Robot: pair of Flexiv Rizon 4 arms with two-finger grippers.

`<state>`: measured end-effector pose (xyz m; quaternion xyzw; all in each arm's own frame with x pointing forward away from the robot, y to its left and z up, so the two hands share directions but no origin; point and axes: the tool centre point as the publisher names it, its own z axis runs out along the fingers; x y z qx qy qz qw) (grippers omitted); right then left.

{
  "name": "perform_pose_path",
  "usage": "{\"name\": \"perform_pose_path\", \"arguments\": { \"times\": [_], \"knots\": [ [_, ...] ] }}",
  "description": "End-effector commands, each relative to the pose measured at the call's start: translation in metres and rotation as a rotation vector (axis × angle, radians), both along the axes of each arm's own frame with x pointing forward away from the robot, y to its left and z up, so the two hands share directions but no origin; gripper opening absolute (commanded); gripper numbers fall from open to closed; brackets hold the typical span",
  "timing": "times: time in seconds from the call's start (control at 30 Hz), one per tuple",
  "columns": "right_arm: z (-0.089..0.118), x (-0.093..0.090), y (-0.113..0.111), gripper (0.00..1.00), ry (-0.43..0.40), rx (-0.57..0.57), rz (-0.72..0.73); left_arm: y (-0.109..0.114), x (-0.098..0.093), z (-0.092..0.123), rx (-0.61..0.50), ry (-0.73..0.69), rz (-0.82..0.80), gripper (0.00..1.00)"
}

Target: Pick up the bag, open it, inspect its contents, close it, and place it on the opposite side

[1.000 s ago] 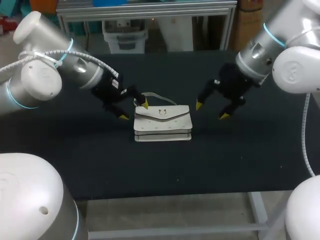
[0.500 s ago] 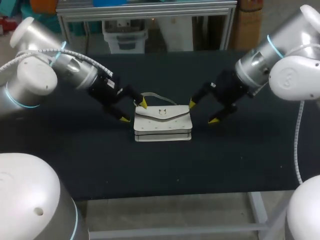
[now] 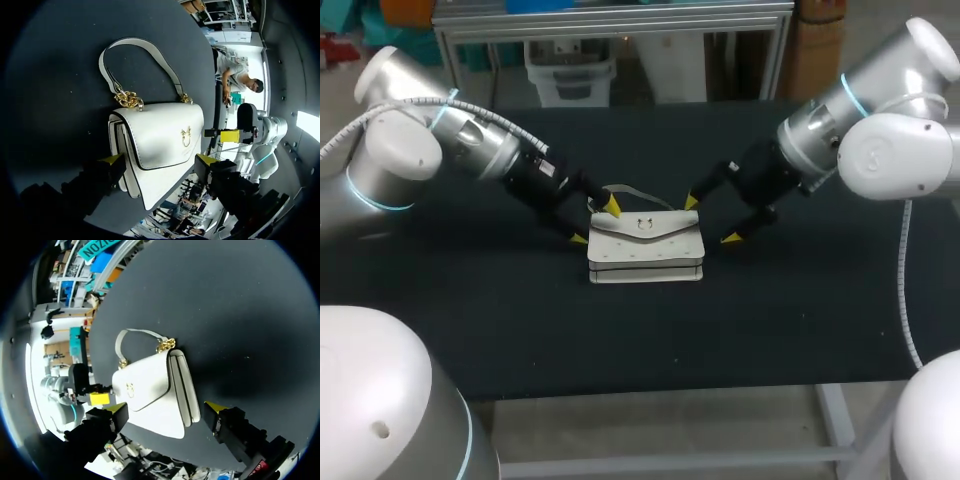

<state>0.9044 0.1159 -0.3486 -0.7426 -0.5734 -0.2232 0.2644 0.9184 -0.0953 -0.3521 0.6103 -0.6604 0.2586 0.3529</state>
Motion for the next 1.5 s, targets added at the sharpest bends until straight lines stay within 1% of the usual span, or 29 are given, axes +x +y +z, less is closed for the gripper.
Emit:
{"name": "perform_pose_path", "arguments": {
  "times": [0.03,0.07,0.1,0.13,0.17,0.2,0.23,0.33,0.37,0.4,0.47,0.53,0.67,0.7,0.73,0.77,0.8,0.83,0.87,0.9,1.2,1.23,1.27,1.3,1.33,1.37,1.4,1.47,1.5],
  "knots": [
    [-0.02,0.012,0.007,0.96,0.026,0.041,0.022,0.0,0.006,-0.009,-0.034,0.026,-0.043,0.87],
    [-0.021,0.013,0.008,0.94,0.027,0.039,0.021,0.0,0.006,-0.009,-0.035,0.027,-0.045,0.85],
    [-0.024,0.014,0.009,0.88,0.035,0.047,0.013,-0.001,0.005,-0.01,-0.028,0.028,-0.039,0.79],
    [-0.026,0.015,0.009,0.85,0.037,0.049,0.01,-0.001,0.005,-0.01,-0.028,0.028,-0.039,0.78],
    [-0.027,0.015,0.009,0.8,0.038,0.05,0.004,-0.001,0.005,-0.01,-0.028,0.029,-0.04,0.75],
    [-0.028,0.017,0.01,0.77,0.039,0.059,-0.001,-0.001,0.005,-0.01,-0.028,0.031,-0.04,0.71],
    [-0.028,0.018,0.01,0.71,0.038,0.063,-0.009,-0.001,0.005,-0.011,-0.03,0.032,-0.039,0.71],
    [-0.026,0.023,0.011,0.62,0.031,0.072,-0.019,0.0,0.006,-0.012,-0.031,0.034,-0.038,0.69],
    [-0.025,0.023,0.011,0.61,0.029,0.074,-0.02,0.0,0.006,-0.012,-0.031,0.035,-0.038,0.69],
    [-0.024,0.025,0.012,0.57,0.027,0.075,-0.021,-0.001,0.006,-0.013,-0.03,0.036,-0.039,0.69],
    [-0.024,0.027,0.014,0.56,0.024,0.077,-0.02,-0.001,0.006,-0.014,-0.03,0.04,-0.042,0.69],
    [-0.026,0.03,0.016,0.5,0.024,0.08,-0.016,-0.002,0.007,-0.014,-0.031,0.044,-0.043,0.67],
    [-0.032,0.033,0.023,0.47,0.036,0.088,-0.007,-0.003,0.009,-0.016,-0.038,0.048,-0.045,0.67],
    [-0.034,0.033,0.024,0.42,0.042,0.091,-0.004,-0.004,0.009,-0.016,-0.04,0.051,-0.046,0.63],
    [-0.035,0.033,0.026,0.38,0.045,0.094,-0.001,-0.004,0.01,-0.017,-0.043,0.053,-0.048,0.57],
    [-0.036,0.033,0.027,0.35,0.046,0.093,0.0,-0.004,0.01,-0.017,-0.043,0.055,-0.048,0.49],
    [-0.037,0.033,0.028,0.26,0.048,0.093,0.001,-0.005,0.01,-0.018,-0.043,0.056,-0.049,0.39],
    [-0.038,0.033,0.028,0.0,0.049,0.093,0.003,-0.005,0.01,-0.018,-0.044,0.057,-0.05,0.22],
    [-0.038,0.033,0.028,0.0,0.049,0.093,0.004,-0.005,0.01,-0.018,-0.043,0.057,-0.05,0.15],
    [-0.039,0.032,0.028,0.0,0.049,0.093,0.006,-0.005,0.009,-0.018,-0.042,0.056,-0.049,0.0],
    [-0.037,0.029,0.025,0.0,-0.002,0.088,0.021,-0.006,0.005,-0.018,-0.021,0.058,-0.055,0.0],
    [-0.036,0.028,0.025,0.0,-0.007,0.088,0.023,-0.005,0.004,-0.018,-0.02,0.057,-0.053,0.1],
    [-0.036,0.028,0.024,0.09,-0.014,0.093,0.034,-0.005,0.003,-0.017,-0.015,0.055,-0.049,0.42],
    [-0.036,0.027,0.024,0.44,-0.016,0.091,0.033,-0.004,0.002,-0.017,-0.014,0.054,-0.048,0.49],
    [-0.036,0.027,0.023,0.71,-0.018,0.089,0.033,-0.003,0.002,-0.016,-0.014,0.052,-0.047,0.61],
    [-0.035,0.027,0.022,0.98,-0.019,0.089,0.033,-0.003,0.002,-0.016,-0.014,0.051,-0.046,0.68],
    [-0.035,0.027,0.021,1.0,-0.021,0.09,0.031,-0.003,0.002,-0.016,-0.013,0.049,-0.042,0.73],
    [-0.035,0.028,0.019,1.0,-0.024,0.093,0.026,-0.003,0.002,-0.015,-0.014,0.049,-0.039,0.76],
    [-0.034,0.028,0.019,1.0,-0.024,0.094,0.024,-0.003,0.002,-0.015,-0.015,0.048,-0.037,0.76]
  ]
}}
